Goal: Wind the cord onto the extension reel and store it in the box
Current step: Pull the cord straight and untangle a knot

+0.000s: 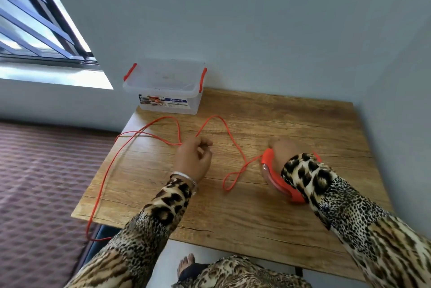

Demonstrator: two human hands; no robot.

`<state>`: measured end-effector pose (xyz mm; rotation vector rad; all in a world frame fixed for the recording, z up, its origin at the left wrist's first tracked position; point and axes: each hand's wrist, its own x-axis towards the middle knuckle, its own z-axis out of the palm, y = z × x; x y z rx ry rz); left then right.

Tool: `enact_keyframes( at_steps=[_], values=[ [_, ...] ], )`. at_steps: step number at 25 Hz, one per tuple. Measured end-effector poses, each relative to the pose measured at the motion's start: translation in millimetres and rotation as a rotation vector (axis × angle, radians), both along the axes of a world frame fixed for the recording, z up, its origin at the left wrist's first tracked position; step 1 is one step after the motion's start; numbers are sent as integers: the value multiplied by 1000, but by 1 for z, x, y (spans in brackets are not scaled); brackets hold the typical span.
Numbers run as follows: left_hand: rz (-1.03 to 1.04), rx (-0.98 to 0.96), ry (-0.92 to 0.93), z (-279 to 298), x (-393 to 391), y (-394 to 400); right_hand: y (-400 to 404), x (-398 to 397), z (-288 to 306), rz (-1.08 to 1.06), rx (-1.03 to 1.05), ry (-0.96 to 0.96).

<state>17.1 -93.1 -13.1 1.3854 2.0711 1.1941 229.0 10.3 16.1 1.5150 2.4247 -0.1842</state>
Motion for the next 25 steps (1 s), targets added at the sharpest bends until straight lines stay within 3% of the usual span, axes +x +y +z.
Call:
enact_keyframes(
  at_steps=[3,6,9,12,16,20,22,25],
  values=[
    [-367,-186,327,-5,0,32,-7,-18,-11,86,-62,213],
    [-706,-328,516,-13,23,56,-13,-35,-26,96,-104,210],
    [-819,-315,584,-21,32,70,-17,-31,-42,105,-27,191],
    [-917,-238,543,-24,18,77,-19,-18,-47,75,7,421],
    [-901,-199,417,-21,-12,82,-23,-9,-42,-138,-13,810],
    [-853,-267,474,-12,-33,88,-24,-7,-35,-262,-249,965],
    [-777,-268,400,-10,-44,89,-24,-9,-31,-341,-357,1118],
    [-697,-268,375,-8,-59,87,-20,-10,-27,-523,-319,1251]
  ],
)
